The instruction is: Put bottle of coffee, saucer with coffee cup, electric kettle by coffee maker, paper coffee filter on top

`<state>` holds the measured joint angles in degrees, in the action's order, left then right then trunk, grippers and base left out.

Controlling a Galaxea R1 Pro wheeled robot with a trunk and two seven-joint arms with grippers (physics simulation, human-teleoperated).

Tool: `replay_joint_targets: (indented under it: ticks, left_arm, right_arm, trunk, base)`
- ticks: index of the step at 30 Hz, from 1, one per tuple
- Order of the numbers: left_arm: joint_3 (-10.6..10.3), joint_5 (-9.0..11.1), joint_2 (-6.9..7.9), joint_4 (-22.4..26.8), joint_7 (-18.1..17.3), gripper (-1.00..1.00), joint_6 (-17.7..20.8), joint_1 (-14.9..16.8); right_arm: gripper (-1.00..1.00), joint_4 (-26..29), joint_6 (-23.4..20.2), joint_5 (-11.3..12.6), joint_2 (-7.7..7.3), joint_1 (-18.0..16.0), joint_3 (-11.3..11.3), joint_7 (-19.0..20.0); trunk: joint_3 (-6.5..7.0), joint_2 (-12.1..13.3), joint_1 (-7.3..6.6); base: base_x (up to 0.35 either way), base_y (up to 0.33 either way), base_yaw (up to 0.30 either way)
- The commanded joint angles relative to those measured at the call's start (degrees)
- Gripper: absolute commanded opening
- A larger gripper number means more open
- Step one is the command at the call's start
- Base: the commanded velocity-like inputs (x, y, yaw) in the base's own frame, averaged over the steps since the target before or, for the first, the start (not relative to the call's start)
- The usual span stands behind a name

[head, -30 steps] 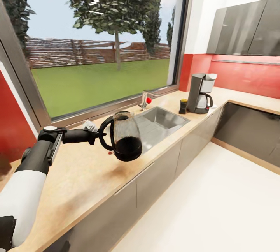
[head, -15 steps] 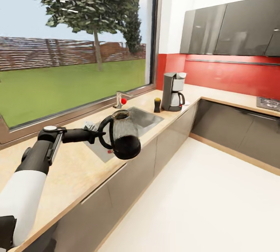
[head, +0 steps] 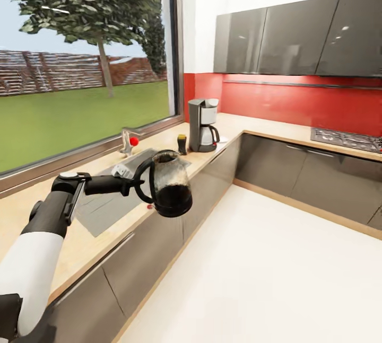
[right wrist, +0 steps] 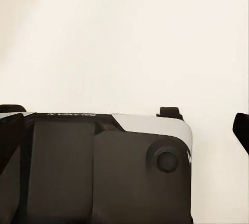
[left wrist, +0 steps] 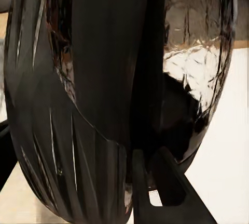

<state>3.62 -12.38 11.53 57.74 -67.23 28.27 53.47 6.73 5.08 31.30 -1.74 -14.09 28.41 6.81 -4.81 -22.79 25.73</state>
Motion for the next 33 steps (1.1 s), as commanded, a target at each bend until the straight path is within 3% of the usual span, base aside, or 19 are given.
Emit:
replay_joint_targets:
  ticks: [1, 11, 33]
  left_arm:
    - [0.2, -0.3, -0.03, 0.1, -0.4, -1.00, 0.6, 0.1]
    - [0.2, -0.3, -0.10, 0.0, -0.4, -1.00, 0.6, 0.1]
    - [0.2, -0.4, -0.07, 0.0, -0.4, -1.00, 0.6, 0.1]
  right_arm:
    - [1.00, -0.1, 0.2, 0.6, -0.02, -0.1, 0.4, 0.2]
    - [1.00, -0.1, 0.2, 0.6, -0.02, -0.1, 0.4, 0.2]
    - [1.00, -0.7, 0.2, 0.6, -0.02, -0.1, 0.3, 0.2]
  trunk:
    - [-0.12, -0.1, 0.05]
    - [-0.12, -0.1, 0.05]
    - [-0.12, -0.1, 0.05]
  base:
    - [0.174, -0.249, -0.056]
    - [0.235, -0.200, -0.007]
    - [0.304, -0.088, -0.252]
